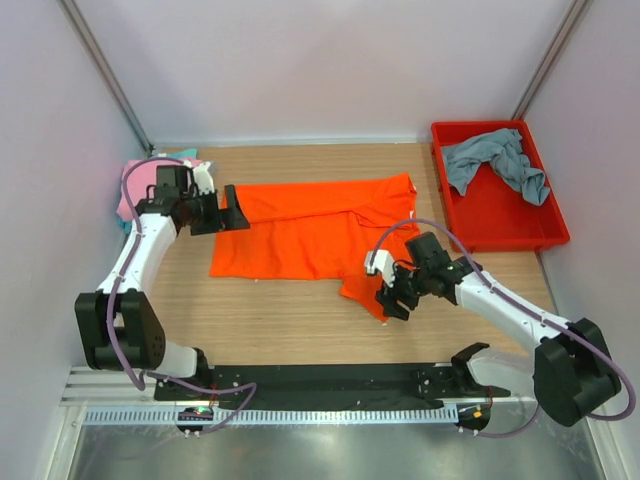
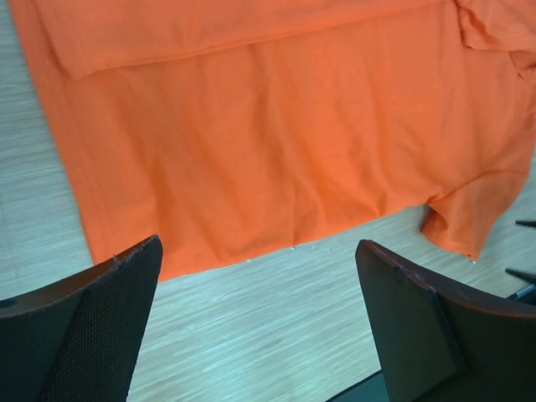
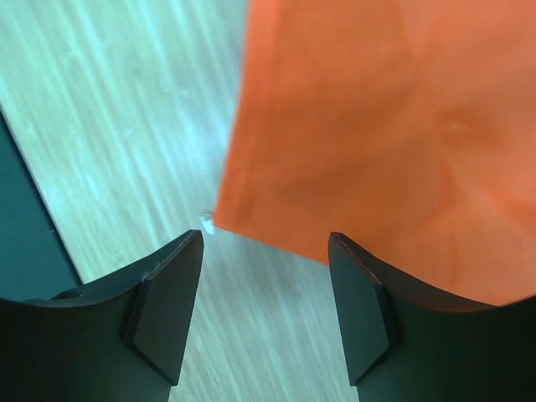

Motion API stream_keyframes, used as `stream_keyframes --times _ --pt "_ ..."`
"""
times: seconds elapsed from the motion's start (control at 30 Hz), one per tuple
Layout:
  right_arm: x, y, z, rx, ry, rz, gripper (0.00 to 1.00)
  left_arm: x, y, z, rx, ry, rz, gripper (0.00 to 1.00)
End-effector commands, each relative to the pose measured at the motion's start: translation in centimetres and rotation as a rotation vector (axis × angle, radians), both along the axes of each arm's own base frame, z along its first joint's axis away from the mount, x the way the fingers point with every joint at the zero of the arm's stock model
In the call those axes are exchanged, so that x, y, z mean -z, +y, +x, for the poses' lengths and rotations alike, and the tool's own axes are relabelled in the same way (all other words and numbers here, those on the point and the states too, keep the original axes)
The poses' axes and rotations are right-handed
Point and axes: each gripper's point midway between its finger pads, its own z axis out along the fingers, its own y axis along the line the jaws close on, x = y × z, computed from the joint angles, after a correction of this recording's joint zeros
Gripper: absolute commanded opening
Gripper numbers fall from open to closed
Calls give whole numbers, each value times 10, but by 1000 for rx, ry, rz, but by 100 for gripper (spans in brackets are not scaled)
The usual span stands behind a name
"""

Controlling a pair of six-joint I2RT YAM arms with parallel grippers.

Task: Fold and stack the t-shirts
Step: Fold the tshirt

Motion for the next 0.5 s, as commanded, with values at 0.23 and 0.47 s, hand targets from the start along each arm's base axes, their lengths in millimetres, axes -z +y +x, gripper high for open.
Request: stream_keyframes --times 0.23,0.47 --pt "27 27 -26 -222 -91 -162 66 22 57 5 -127 11 262 100" --pt "45 19 -20 -219 -125 -260 64 17 53 -1 -84 -33 256 99"
